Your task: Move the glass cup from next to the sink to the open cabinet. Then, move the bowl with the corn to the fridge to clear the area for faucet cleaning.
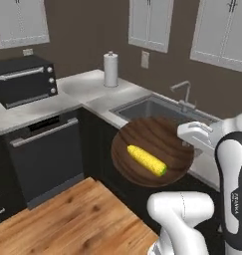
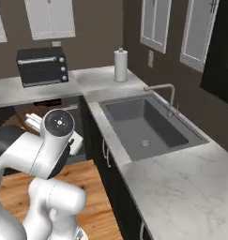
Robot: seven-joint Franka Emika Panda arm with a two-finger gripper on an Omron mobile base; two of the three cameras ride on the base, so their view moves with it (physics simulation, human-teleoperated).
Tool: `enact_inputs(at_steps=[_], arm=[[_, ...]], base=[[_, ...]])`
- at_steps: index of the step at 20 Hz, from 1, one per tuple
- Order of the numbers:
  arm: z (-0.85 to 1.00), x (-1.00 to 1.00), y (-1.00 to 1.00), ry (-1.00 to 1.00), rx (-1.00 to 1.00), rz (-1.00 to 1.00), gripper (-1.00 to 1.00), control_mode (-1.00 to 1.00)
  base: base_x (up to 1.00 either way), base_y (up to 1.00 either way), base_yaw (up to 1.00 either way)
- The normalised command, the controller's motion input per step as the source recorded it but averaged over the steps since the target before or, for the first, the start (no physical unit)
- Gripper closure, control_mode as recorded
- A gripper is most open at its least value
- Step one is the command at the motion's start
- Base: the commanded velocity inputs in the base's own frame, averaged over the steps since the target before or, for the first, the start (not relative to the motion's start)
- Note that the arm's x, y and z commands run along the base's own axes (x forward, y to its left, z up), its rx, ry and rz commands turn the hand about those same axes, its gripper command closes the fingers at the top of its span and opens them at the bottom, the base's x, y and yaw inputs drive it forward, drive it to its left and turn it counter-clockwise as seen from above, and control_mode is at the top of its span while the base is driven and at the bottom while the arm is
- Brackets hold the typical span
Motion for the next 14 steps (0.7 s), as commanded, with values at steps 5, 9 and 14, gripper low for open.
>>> enact_inputs(at_steps=[5, 9, 14], arm=[[0.0, 0.0, 0.0, 0.0, 0.0, 0.0, 1.0, 1.0], [0.0, 0.0, 0.0, 0.0, 0.0, 0.0, 1.0, 1.0], [0.0, 0.0, 0.0, 0.0, 0.0, 0.0, 1.0, 1.0]], base=[[0.0, 0.25, 0.95], [0.0, 0.09, 0.99], [0.0, 0.11, 0.98]])
